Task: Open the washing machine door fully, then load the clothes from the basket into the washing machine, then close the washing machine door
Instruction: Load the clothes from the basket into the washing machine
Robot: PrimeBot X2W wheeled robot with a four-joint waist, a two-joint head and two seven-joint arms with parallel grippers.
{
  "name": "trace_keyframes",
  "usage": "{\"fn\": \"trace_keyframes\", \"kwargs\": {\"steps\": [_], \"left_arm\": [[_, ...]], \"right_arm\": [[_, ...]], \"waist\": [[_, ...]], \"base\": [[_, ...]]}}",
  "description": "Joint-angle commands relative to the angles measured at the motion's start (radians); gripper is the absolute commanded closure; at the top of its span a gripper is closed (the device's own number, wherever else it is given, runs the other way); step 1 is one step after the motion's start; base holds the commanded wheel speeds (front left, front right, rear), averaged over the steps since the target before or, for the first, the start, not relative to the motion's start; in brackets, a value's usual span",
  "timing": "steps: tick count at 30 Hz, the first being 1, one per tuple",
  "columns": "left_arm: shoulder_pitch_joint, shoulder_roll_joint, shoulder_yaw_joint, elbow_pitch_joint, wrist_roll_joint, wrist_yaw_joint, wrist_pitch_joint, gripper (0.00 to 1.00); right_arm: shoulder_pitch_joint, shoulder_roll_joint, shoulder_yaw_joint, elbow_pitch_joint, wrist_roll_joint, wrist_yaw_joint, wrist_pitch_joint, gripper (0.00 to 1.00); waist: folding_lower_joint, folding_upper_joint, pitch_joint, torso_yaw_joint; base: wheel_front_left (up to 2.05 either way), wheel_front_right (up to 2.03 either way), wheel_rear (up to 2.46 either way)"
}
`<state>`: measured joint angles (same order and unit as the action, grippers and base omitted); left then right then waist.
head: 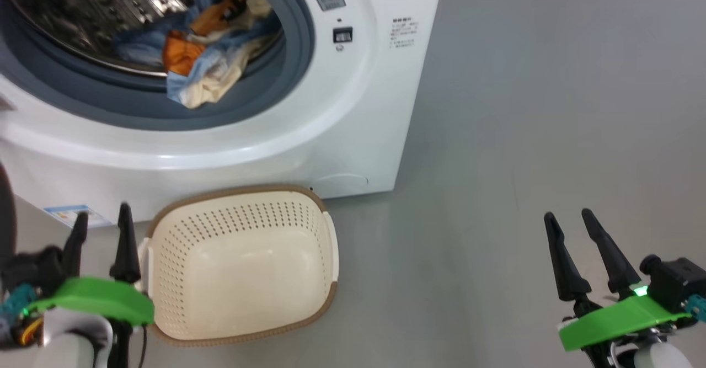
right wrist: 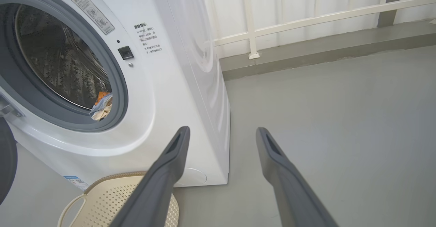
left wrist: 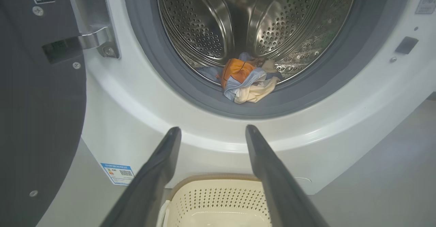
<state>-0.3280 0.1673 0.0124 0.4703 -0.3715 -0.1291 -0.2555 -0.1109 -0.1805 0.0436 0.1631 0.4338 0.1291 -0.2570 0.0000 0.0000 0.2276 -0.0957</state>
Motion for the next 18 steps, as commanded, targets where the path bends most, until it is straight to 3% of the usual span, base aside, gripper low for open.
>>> {"fn": "trace_keyframes", "kwargs": {"steps": [1,18], "left_arm": [[0.02,0.024,0.038,-0.036,0.015,-0.002,-0.006,0.0],[0.301,-0.01,0.084,-0.191,0.035,-0.002,-0.006,0.0]], "right_arm": [[0.019,-0.019,0.01,-0.021,0.01,0.002,-0.005,0.0],[0.165,-0.048,-0.011,-0.016,0.027,0.002,-0.005,0.0]], "waist": [[0.0,0.0,-0.046,0.022],[0.0,0.0,-0.195,0.042]], "base": [[0.0,0.0,0.0],[0.0,0.0,0.0]]}}
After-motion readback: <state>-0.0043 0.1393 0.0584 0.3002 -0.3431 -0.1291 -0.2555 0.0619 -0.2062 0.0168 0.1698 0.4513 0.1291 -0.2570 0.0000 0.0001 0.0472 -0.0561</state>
